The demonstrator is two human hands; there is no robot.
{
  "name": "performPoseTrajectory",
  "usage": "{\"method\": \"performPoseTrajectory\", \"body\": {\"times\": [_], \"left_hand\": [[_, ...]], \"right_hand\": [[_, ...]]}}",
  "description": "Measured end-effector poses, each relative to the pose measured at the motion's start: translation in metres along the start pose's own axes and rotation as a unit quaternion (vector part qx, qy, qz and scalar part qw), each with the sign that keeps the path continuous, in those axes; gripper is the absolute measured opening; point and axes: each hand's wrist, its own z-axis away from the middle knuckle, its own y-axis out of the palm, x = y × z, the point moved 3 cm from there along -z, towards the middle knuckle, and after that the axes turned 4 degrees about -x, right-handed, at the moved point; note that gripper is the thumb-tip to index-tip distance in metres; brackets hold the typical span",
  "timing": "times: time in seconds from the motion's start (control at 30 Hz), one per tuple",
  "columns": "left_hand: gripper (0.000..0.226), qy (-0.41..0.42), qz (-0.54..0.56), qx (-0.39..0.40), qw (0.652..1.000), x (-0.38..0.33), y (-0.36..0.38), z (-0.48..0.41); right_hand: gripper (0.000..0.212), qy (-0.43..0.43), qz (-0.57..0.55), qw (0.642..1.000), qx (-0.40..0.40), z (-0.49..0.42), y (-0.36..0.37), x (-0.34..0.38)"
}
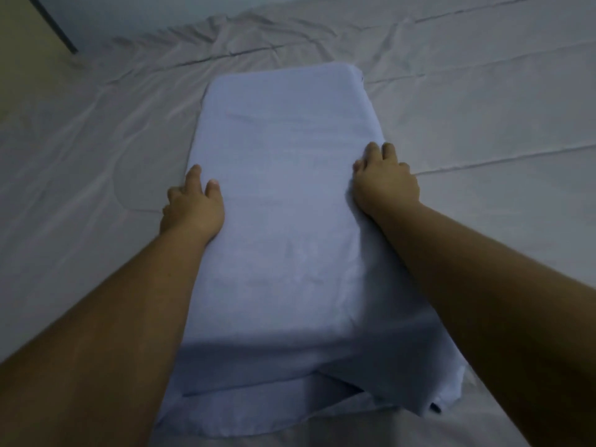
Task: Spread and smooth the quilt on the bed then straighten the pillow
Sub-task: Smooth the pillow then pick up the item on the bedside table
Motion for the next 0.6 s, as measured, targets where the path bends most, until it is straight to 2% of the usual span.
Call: {"method": "performPoseTrajectory", "body": {"times": [0.23, 0.37, 0.6], "left_hand": [[0.050, 0.017, 0.057, -0.076, 0.995, 0.005, 0.020, 0.002], [0.040, 0.033, 0.075, -0.105, 0.991, 0.001, 0.020, 0.001], [0.042, 0.052, 0.102, -0.107, 0.988, 0.000, 0.008, 0.009]], "right_hand": [[0.042, 0.076, -0.048, 0.996, -0.006, 0.004, 0.018, -0.004], [0.035, 0.057, -0.073, 0.995, -0.031, 0.001, 0.021, -0.004], [0.026, -0.009, -0.070, 0.997, -0.039, 0.007, 0.008, -0.003]]}}
